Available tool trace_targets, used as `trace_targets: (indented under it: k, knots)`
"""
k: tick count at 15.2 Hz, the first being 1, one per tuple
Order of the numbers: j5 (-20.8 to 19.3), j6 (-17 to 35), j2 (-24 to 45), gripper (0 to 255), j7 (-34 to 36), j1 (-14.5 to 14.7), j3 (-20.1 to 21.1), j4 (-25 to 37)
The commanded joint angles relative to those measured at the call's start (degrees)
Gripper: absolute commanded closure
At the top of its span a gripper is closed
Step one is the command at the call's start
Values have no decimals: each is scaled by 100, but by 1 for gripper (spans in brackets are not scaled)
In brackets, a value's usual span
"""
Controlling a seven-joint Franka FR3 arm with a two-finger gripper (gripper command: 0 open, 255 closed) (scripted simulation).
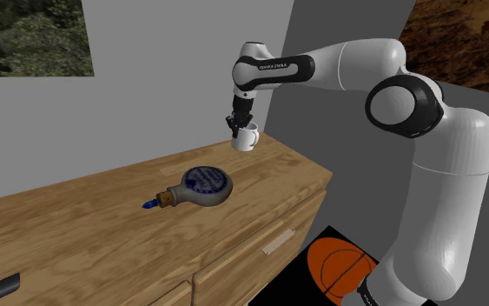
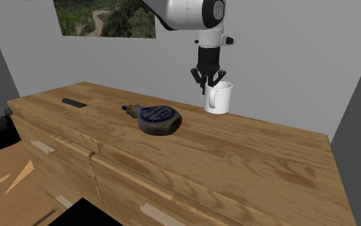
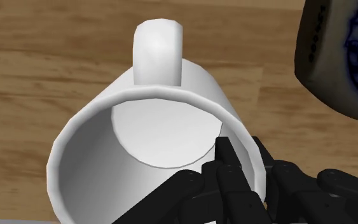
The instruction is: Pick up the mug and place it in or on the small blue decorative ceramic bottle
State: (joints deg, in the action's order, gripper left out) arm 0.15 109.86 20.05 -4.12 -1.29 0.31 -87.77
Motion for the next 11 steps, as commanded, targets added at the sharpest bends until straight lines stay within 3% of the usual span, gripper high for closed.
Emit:
trace_targets:
  k: [1,11]
  knots:
    - [-2,-137,-11,255,6,5,2,126]
    - [-2,-903,-20,255,9,5,2,883]
